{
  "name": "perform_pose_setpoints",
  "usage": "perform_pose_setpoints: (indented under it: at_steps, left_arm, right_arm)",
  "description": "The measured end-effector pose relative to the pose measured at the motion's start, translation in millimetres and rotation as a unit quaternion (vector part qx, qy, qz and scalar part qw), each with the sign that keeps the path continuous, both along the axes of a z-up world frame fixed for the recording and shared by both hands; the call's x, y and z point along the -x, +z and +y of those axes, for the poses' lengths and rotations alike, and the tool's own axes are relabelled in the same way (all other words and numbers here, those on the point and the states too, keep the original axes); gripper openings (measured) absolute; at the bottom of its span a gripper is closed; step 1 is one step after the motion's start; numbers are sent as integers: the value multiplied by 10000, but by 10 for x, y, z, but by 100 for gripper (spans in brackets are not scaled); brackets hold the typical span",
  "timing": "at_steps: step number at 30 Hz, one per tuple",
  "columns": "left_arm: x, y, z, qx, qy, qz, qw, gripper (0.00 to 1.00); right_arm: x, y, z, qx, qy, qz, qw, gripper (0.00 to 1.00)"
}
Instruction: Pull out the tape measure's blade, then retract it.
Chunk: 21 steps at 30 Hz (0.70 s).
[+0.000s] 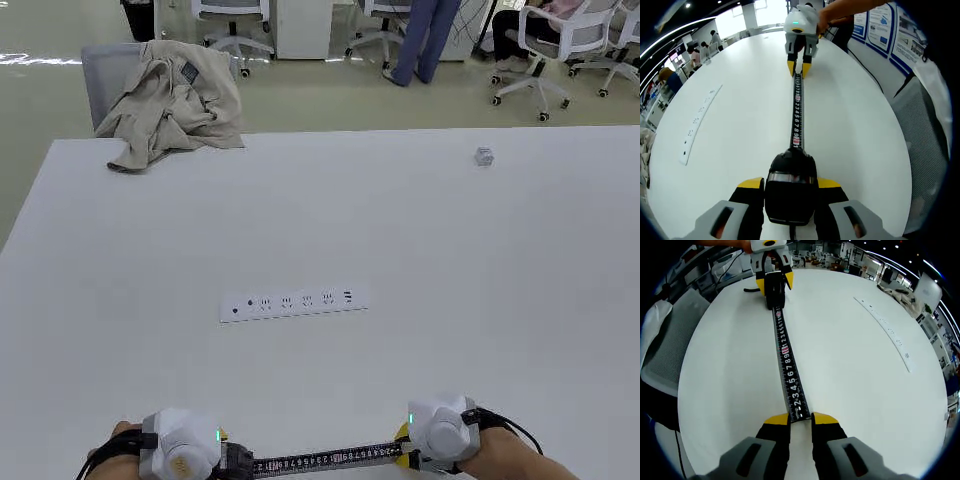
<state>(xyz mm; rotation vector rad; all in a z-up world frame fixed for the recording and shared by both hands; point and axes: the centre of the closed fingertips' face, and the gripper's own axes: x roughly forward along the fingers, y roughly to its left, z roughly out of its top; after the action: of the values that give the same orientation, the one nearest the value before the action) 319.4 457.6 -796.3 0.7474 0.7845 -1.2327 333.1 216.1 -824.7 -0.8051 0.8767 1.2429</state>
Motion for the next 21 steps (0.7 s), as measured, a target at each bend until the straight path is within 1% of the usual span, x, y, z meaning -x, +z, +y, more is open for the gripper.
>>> perform_pose_setpoints:
  at_steps: [4,5,9,13,15,21]
  left_arm:
    - [-22,10,4,62,122,-31,9999,37]
    - [-23,26,0,80,145,-37,9999,37]
    - [-41,59,-1,142,259,-40,9996,40]
    - [-96,128,1,249,433,-93,9987,46]
    - [-101,154,11,260,450,-114,9986,47]
    - [-127,228,58,373,743,-145,9964,50]
  right_arm:
    - [8,8,5,0,-79,24,10000,17]
    - [13,7,7,-19,-126,45,9999,20]
    - [11,-9,1,-37,-190,32,9998,21]
    - [16,-5,-2,-47,-277,7,9996,22]
    - [27,8,0,-60,-300,-12,9995,23]
    - [58,24,2,-160,-541,34,9984,27]
